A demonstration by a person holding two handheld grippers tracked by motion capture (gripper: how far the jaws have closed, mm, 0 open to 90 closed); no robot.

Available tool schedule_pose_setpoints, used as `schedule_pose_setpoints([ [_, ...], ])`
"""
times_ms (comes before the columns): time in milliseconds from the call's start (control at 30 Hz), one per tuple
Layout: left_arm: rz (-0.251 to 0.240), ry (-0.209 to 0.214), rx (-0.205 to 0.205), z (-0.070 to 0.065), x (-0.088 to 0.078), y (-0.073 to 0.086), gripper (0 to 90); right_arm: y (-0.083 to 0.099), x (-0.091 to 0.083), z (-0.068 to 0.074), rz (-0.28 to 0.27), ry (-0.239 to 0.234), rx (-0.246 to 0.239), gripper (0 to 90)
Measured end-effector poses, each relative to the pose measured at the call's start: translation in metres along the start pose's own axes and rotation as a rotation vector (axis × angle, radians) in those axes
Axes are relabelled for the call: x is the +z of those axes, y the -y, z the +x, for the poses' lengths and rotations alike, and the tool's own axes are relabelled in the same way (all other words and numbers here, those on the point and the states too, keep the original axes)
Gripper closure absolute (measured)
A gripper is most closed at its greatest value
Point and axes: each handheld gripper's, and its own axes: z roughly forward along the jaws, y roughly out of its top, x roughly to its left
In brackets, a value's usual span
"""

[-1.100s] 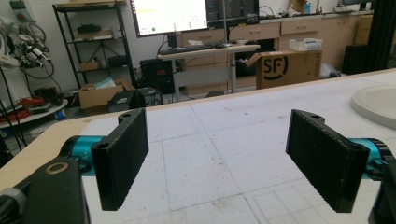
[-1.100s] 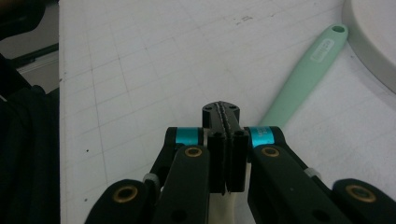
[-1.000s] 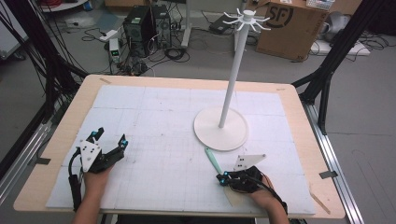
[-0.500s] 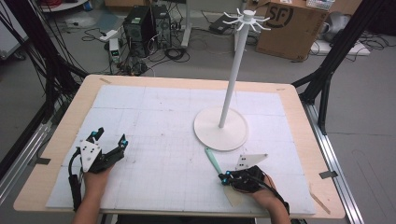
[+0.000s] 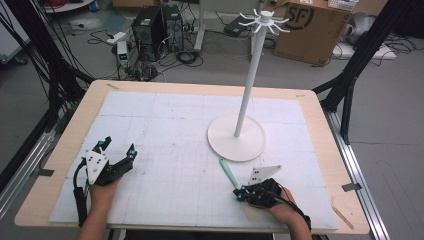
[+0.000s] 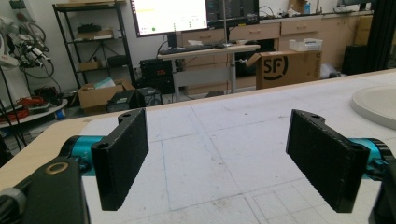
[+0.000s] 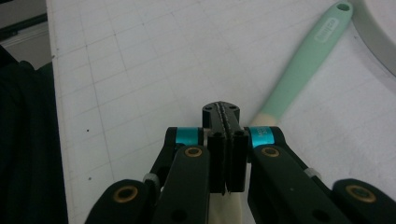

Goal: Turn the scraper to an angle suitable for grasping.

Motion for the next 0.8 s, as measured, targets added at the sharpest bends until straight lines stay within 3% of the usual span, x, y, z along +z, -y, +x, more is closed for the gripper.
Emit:
schedule_pose_setpoints([
  [333, 0.001, 0.001, 0.000, 0.000, 0.000, 0.000, 21.6, 0.004, -0.006, -0.005, 0.002, 0.056, 0.004, 90.0],
  [800, 0.002, 0.000, 0.001, 0.000, 0.000, 0.000, 21.6, 0.022, -0.019, -0.024, -0.065, 0.143, 0.084, 90.0],
])
